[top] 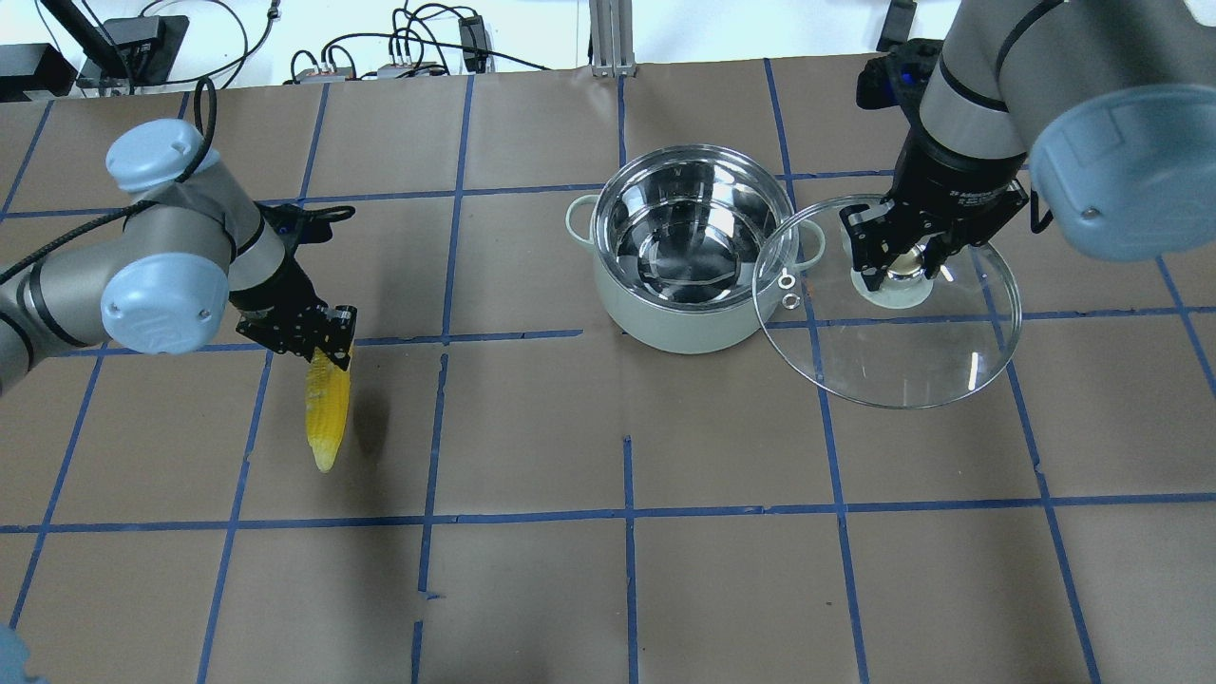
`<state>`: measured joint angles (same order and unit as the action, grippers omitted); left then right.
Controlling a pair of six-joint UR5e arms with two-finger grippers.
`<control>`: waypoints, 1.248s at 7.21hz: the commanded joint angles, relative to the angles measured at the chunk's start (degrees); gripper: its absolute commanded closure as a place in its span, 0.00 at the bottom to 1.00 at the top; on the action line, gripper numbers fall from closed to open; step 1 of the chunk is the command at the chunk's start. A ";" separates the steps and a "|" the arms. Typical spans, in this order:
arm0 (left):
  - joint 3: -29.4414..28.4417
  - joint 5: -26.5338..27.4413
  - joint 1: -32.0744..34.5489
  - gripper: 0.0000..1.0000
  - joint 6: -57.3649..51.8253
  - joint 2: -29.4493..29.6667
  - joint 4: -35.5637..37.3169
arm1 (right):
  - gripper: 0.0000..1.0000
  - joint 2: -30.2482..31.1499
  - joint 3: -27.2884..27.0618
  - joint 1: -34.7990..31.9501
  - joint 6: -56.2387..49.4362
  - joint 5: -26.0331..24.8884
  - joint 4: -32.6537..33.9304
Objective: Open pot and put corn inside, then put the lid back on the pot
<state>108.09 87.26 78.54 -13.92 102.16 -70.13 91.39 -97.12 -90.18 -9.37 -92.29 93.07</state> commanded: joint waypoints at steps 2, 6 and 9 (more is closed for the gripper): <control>-15.23 -3.23 12.21 0.80 12.02 -0.57 -8.87 | 0.63 -0.07 -0.09 0.35 -0.12 -0.17 -0.16; -34.65 -5.51 26.81 0.80 33.90 13.99 -9.23 | 0.64 0.28 -1.94 3.34 -2.84 0.09 -0.17; -46.36 -5.34 31.50 0.80 36.33 24.12 -8.62 | 0.64 0.28 -1.94 3.25 -2.84 0.09 -0.17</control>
<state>66.01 82.21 108.85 21.79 122.81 -78.88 91.66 -99.04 -86.91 -12.21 -92.20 92.89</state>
